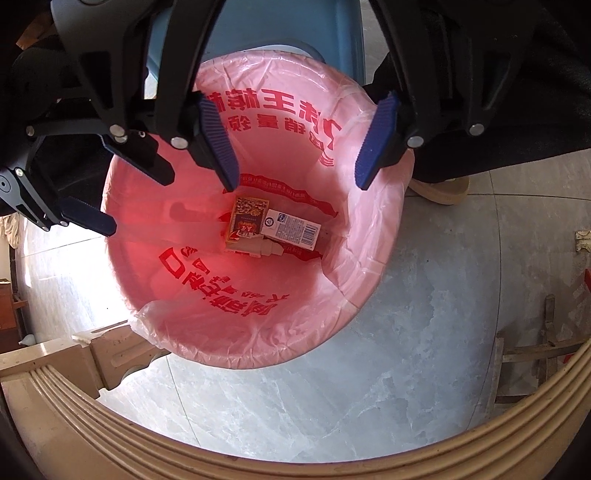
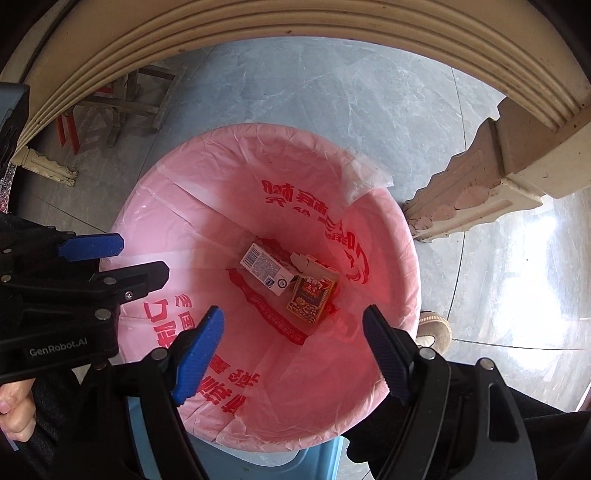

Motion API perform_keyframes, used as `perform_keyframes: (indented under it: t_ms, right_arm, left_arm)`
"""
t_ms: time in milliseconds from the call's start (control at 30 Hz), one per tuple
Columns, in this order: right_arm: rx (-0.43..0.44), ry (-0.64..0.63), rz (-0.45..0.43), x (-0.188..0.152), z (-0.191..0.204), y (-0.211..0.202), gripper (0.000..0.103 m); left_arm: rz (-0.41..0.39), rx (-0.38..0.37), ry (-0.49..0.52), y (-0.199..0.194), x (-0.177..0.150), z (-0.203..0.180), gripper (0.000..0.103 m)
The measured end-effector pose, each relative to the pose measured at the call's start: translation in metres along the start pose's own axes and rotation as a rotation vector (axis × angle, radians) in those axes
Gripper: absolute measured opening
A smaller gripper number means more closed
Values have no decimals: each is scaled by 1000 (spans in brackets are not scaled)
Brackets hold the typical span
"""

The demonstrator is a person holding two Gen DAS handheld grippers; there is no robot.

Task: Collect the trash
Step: 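Open both tools to drop the carton and poker box into the bin, then move both tools back to the table toward the snack wrapper and plastic bag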

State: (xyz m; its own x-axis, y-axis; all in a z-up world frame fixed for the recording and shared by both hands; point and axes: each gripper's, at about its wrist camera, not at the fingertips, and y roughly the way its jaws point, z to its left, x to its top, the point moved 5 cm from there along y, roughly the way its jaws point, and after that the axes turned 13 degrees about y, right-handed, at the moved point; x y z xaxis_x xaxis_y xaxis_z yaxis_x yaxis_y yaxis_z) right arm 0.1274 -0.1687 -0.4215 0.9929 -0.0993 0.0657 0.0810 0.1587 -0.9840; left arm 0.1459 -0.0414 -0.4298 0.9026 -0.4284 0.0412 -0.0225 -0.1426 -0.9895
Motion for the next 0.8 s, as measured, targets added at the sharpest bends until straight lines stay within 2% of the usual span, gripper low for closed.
perform_keyframes:
  t_ms: [200, 500, 600, 733, 800]
  right_arm:
    - [10, -17, -19, -1, 6, -7, 76]
    - [50, -14, -74, -7, 10, -35, 76]
    - [87, -2, -112, -8, 8, -62, 76]
    - [112, -13, -216, -2, 6, -119, 77]
    - [124, -32, -271, 5, 4, -153, 84]
  left_arm:
    - [-29, 24, 18, -9, -1, -5, 70]
    - [-63, 81, -11, -33, -10, -1, 71]
    - [-92, 122, -24, -61, -16, 3, 71]
    - [-164, 135, -54, -129, -22, 10, 71]
    - [-204, 137, -69, -171, -21, 17, 72]
